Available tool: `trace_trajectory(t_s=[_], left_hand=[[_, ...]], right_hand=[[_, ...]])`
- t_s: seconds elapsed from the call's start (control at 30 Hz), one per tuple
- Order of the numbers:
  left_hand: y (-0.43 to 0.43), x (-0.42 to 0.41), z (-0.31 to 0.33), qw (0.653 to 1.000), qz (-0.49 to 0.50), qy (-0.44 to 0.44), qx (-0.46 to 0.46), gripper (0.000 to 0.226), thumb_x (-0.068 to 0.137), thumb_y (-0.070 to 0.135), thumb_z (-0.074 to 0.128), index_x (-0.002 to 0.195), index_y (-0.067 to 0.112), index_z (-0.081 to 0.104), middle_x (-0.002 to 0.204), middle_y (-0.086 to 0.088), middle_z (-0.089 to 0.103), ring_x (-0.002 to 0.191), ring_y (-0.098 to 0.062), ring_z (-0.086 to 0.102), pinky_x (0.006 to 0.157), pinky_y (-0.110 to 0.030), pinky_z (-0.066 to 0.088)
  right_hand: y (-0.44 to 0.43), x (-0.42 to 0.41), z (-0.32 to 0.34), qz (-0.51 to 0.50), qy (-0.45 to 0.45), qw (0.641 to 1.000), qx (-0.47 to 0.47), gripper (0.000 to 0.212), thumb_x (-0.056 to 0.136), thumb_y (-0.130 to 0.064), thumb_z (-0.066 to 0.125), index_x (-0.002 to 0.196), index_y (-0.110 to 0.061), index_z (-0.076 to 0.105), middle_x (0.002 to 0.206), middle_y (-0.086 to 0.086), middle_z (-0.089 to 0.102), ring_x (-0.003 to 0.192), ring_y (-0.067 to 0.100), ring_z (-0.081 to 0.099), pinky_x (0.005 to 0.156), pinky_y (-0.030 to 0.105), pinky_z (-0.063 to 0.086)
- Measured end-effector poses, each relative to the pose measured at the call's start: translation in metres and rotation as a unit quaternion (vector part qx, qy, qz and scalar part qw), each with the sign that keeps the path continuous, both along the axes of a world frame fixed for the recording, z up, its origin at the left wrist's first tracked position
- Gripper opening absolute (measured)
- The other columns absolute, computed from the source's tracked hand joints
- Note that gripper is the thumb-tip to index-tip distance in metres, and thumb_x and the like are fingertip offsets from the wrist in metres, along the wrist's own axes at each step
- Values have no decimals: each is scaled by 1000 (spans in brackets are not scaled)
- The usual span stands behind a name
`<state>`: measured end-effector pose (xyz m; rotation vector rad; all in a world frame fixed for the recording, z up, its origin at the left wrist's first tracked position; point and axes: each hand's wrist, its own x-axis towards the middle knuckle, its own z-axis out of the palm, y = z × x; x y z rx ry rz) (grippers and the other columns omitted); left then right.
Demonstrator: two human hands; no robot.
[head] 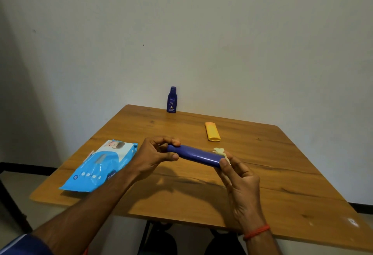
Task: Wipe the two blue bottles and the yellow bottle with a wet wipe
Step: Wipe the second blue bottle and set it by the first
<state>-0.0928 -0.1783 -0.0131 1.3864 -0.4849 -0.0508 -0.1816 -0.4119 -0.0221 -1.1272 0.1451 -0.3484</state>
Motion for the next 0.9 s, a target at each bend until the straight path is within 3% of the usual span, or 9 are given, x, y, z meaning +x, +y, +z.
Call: trace_trajectory(t_s=[0.13,0.2,0.33,0.43,0.5,0.57,0.63,0.8,0.9], left_hand=[[-6,-6,-1,995,-13,52,-81,44,60,1,78,97,24,79,106,3,75,101,-18,71,74,-25,61],[-7,-7,0,990,-36,72,-117,51,61,-5,75,103,24,78,108,1,74,102,-17,71,78,-27,62],[-1,-4,-3,973,-104,104,-176,61,64,-6,83,116,23,73,114,-7,72,109,-23,70,86,-34,61],[5,-2,-4,965,-130,113,-196,56,63,-2,87,112,17,72,115,-12,68,107,-27,70,85,-37,61],[6,-3,-3,969,-123,101,-190,51,62,1,89,107,18,73,113,-11,68,106,-27,70,84,-37,61],[7,-3,-2,973,-112,94,-180,56,57,9,94,108,18,72,114,-9,69,109,-27,68,85,-37,61],[8,-3,-3,975,-109,90,-169,57,61,9,91,112,18,68,118,-8,66,115,-29,65,88,-40,60],[3,-6,0,985,-98,93,-110,51,78,-6,70,121,22,68,127,-10,63,121,-30,62,89,-40,58],[-4,-9,4,988,-116,75,-73,61,75,8,79,132,23,62,128,-8,65,124,-26,61,91,-37,57]], right_hand=[[3,3,-7,48,-25,998,25,64,35,-43,98,92,-24,77,128,13,61,117,31,61,81,38,60],[5,4,-9,77,-41,995,46,58,32,-38,99,83,-22,76,129,17,58,117,36,60,75,34,62],[9,3,-9,124,-56,985,105,54,27,-31,102,71,-18,74,102,12,69,99,27,70,66,28,60],[9,1,-7,120,-62,986,100,52,35,-34,100,77,-16,74,98,9,72,96,24,71,69,28,60],[9,-1,-5,80,-48,995,27,39,53,-37,93,82,-19,75,99,0,74,98,22,70,72,33,58],[10,-3,-5,32,-21,997,-71,17,75,-29,77,90,-21,73,100,-7,74,99,19,69,76,38,57],[11,-2,-9,-9,-5,989,-147,10,87,-20,68,95,-21,73,98,-11,74,97,13,69,78,38,58],[16,-2,-17,-36,22,928,-369,17,90,-19,68,99,-32,72,95,-16,73,97,-5,64,86,22,53],[29,-4,-15,-24,-24,885,-464,28,88,-15,69,102,-39,69,99,-24,68,96,-14,59,81,7,47]])
